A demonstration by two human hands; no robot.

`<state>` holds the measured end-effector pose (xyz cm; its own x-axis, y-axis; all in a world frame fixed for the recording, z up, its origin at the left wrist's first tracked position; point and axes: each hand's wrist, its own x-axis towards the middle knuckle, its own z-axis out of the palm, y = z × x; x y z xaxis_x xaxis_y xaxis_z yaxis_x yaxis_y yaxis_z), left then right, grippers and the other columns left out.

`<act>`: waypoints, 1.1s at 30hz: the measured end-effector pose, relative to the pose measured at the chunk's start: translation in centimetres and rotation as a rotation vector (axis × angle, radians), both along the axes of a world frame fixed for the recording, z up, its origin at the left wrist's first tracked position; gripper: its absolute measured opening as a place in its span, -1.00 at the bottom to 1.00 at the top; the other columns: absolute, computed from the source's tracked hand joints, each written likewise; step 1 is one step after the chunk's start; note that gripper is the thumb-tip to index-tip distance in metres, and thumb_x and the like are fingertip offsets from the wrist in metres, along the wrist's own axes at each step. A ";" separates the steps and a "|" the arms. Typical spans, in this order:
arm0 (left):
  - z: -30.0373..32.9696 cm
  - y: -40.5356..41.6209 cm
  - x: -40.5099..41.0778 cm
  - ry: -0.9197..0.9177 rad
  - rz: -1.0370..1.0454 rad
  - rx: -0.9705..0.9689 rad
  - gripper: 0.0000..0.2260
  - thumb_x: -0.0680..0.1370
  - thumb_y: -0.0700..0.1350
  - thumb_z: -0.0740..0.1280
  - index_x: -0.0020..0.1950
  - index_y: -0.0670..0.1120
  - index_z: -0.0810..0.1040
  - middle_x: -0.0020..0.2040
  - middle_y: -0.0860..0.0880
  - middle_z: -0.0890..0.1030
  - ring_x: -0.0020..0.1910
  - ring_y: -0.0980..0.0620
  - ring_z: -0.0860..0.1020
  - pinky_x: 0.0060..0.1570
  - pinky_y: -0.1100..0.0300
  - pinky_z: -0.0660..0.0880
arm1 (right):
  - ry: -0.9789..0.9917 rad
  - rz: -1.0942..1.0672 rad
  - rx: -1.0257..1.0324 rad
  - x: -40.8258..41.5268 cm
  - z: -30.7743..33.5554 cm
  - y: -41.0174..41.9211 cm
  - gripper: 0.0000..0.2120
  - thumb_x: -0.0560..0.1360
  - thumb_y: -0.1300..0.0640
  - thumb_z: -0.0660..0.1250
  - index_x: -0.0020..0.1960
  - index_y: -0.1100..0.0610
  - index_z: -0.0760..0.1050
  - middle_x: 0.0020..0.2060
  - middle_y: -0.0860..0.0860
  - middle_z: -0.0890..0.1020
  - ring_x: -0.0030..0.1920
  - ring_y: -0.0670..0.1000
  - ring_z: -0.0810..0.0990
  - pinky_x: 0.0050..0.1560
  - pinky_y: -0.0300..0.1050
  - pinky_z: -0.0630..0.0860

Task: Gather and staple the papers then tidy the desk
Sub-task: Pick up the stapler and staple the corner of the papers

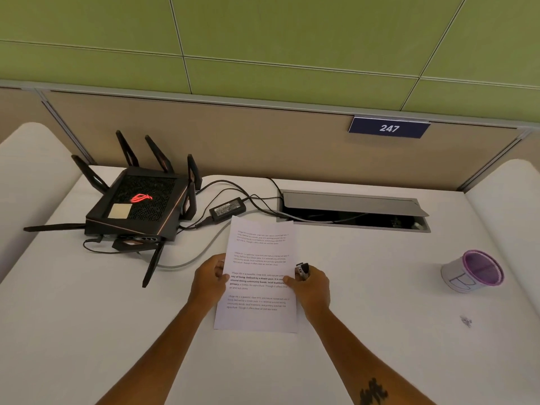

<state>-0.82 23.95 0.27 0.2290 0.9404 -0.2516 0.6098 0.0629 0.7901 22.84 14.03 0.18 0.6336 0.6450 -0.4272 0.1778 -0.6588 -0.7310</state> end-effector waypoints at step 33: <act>-1.6 -1.9 -1.1 0.127 0.003 0.162 -0.52 0.63 -0.04 0.41 0.52 -0.08 0.42 0.42 -0.10 0.51 0.21 -0.06 0.59 0.13 0.05 0.65 | 0.014 0.012 0.046 -0.9 1.2 -1.0 -0.81 0.53 -0.11 0.44 -0.10 -0.02 0.53 -0.15 -0.09 0.67 -0.11 0.02 0.66 -0.05 0.04 0.64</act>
<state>-1.91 22.08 -1.31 0.2021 0.9716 -0.1231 0.7049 -0.0571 0.7070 21.92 12.98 1.35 0.6201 0.6715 -0.4056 0.1751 -0.6224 -0.7629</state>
